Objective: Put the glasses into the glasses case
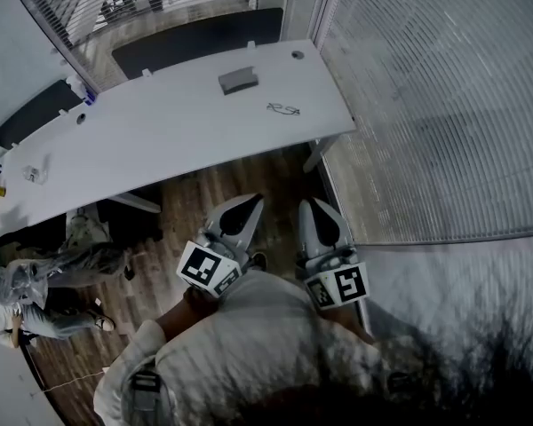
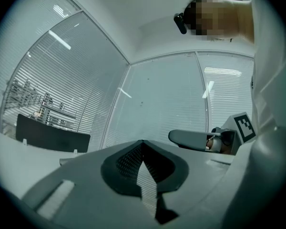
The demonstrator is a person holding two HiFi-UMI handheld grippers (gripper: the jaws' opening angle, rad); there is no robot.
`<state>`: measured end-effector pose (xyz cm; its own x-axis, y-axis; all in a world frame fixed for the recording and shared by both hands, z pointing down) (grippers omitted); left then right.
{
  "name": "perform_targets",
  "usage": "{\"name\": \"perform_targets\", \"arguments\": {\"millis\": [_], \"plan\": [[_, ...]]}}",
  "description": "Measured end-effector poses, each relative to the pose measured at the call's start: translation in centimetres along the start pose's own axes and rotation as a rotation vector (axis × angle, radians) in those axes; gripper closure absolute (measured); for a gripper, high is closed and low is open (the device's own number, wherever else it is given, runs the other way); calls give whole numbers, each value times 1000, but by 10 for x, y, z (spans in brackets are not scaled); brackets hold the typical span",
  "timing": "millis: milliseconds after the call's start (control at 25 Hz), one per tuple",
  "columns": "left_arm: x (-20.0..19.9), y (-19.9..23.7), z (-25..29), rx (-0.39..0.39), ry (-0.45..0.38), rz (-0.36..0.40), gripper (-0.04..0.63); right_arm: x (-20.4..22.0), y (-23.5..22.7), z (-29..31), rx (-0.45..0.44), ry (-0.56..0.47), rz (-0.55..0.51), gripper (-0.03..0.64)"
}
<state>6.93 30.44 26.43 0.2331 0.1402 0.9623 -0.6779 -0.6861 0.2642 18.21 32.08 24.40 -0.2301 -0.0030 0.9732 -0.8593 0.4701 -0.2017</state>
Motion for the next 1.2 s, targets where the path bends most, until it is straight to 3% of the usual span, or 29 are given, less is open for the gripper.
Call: {"name": "perform_targets", "arguments": {"millis": [520, 1200], "plan": [[-12, 52, 28, -15, -58, -10, 594, 4, -15, 57, -12, -3, -32, 615], [-42, 220, 83, -58, -72, -61, 594, 27, -20, 244, -54, 40, -72, 615]]}}
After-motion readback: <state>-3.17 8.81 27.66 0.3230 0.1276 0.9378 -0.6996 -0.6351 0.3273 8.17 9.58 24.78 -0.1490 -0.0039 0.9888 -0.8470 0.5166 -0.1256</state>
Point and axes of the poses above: the fingertips, and each gripper's own axes: z forward along the fingers, y to its left, x out of its underside, the point moved 3 cm from there along -z, backward along the fingers, and after that the axes turned 1 degree about -x, right-handed, at the moved point
